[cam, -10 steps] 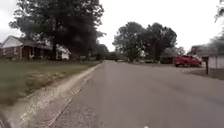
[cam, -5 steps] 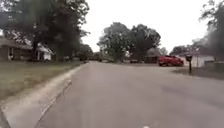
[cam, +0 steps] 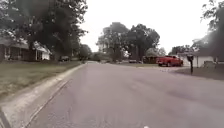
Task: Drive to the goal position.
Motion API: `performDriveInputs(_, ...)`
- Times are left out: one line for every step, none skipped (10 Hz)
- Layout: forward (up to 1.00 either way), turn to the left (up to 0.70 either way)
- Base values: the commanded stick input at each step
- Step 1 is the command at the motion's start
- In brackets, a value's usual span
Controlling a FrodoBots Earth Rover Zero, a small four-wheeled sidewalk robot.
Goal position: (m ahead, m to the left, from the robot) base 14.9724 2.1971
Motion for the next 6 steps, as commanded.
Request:
performDriveInputs(0.7,0.0)
performDriveInputs(0.7,0.0)
performDriveInputs(0.7,0.01)
performDriveInputs(0.7,0.03)
performDriveInputs(0.7,0.17)
performDriveInputs(0.7,0.35)
